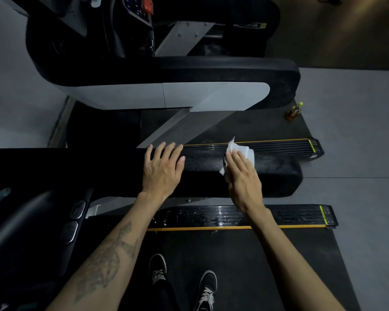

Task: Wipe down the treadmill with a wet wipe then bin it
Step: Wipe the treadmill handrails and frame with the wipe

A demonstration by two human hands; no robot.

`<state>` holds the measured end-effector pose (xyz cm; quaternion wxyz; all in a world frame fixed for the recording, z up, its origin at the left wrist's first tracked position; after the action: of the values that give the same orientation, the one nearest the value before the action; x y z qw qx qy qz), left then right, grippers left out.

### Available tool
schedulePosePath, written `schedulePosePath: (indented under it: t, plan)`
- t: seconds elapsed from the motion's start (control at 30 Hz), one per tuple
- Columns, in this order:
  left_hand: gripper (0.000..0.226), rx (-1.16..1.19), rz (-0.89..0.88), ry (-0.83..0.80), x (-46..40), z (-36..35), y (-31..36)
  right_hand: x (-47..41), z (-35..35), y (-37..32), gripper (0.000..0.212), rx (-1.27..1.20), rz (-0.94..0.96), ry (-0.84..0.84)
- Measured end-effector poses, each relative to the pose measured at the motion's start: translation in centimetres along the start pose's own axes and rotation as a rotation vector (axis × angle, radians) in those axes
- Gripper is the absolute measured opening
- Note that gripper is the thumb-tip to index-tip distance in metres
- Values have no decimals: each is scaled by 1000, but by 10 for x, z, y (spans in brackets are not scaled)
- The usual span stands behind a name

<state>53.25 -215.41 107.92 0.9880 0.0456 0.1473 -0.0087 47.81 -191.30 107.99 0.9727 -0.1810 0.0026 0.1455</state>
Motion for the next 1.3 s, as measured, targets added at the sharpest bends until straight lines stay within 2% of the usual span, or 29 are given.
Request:
schedulePosePath:
  t: [0.07,0.13,0.2,0.3,0.4,0.5,0.6,0.7,0.87,0.93,1.07,1.17,1.23,1.3]
  plan:
    - [51,-3,2,1,0,0,1,-14,-6,-14,61,-23,-143,13]
    - [52,-3,4,-4,0,-2,2,-23,-14,-35,70,-33,-194,16]
    - [53,2,10,-16,1,-2,3,-20,-20,-43,68,-27,-148,38]
    - [56,12,17,-26,4,-2,6,1,-20,-25,51,-6,24,67]
    - [57,51,-9,-22,11,-4,19,21,-9,8,61,30,161,47]
    - [56,102,-21,-18,16,-6,36,12,-5,17,56,43,30,75]
    - [56,146,-4,-18,12,-6,45,-7,-12,-15,70,-6,-150,28]
    - [57,195,-39,-27,5,-5,53,3,-20,-32,73,-7,-64,1]
    - [58,202,1,-47,2,-6,59,32,-10,10,57,38,115,21]
    - [58,159,5,-56,4,-8,62,24,-8,11,58,65,66,24]
    - [58,124,53,-74,2,-8,72,-4,-11,-21,76,-29,-130,-25]
    - [59,120,73,-93,4,-7,76,6,-12,-15,69,-27,28,-40]
    - [58,118,79,-97,4,-7,75,21,-10,8,62,8,195,-19]
    - [55,115,75,-104,3,-6,74,28,-7,34,58,46,275,15]
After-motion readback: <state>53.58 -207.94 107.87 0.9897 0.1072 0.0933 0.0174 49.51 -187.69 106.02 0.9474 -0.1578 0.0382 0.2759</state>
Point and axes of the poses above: each hand's wrist, its own x-axis away from the middle knuckle, its own z-axis out of the back of the hand, y = z × x, the point moved 1 cm from there along -x, towards the middle knuckle, and after that the axes turned 11 degrees about -z, right-handed, at the moved point
